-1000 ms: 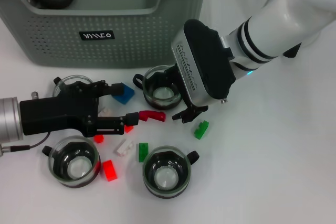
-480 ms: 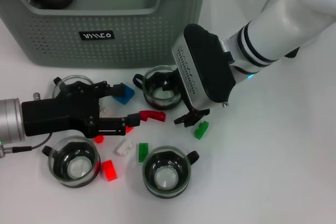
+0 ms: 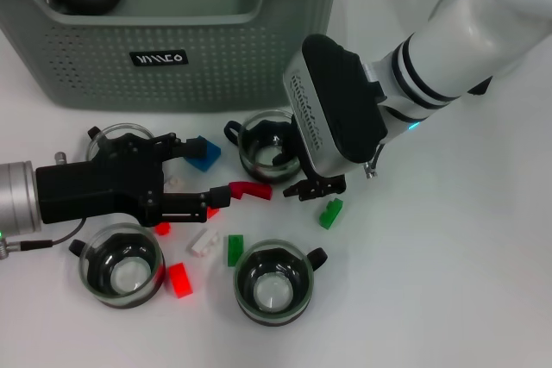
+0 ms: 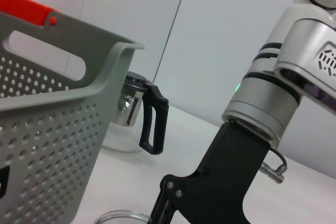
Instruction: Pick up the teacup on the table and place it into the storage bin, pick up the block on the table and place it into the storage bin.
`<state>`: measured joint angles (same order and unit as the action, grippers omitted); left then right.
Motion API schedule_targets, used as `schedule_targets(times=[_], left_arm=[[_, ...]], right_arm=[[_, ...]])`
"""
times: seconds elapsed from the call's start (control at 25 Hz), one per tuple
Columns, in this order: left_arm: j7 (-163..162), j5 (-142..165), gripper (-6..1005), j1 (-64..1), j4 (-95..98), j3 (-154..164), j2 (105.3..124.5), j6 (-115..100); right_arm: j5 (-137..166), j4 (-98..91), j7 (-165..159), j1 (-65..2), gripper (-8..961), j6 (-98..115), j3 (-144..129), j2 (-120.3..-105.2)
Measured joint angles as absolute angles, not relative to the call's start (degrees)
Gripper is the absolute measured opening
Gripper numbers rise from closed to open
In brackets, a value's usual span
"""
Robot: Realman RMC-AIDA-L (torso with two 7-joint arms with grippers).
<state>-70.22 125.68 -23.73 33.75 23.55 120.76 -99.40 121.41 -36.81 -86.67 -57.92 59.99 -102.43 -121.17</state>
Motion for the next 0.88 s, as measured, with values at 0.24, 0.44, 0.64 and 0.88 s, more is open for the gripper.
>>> schedule_targets(times=[0.24, 0.44, 0.64, 0.88], left_arm=[[-70.2, 125.7, 922, -23.8, 33.7, 23.6, 120.76, -99.4], [-70.2, 125.7, 922, -23.8, 33.7, 23.6, 120.76, -99.4], [-70.2, 125.7, 921, -23.8, 33.7, 23.6, 120.72, -99.8], [-70.2, 125.9, 920, -23.5, 33.8, 23.6, 120.39, -99.9]], right_arm=[[121.6, -36.6, -88.3, -58.7, 326, 61.6, -102.5, -121.03], [121.7, -36.7, -88.9, -58.8, 186, 62.5, -102.3, -121.01], [121.7, -37.2, -90.2, -58.6, 110, 63.4, -101.9, -120.88], [122.1, -41.3, -93.8, -57.4, 65, 67.7, -100.4, -120.32]])
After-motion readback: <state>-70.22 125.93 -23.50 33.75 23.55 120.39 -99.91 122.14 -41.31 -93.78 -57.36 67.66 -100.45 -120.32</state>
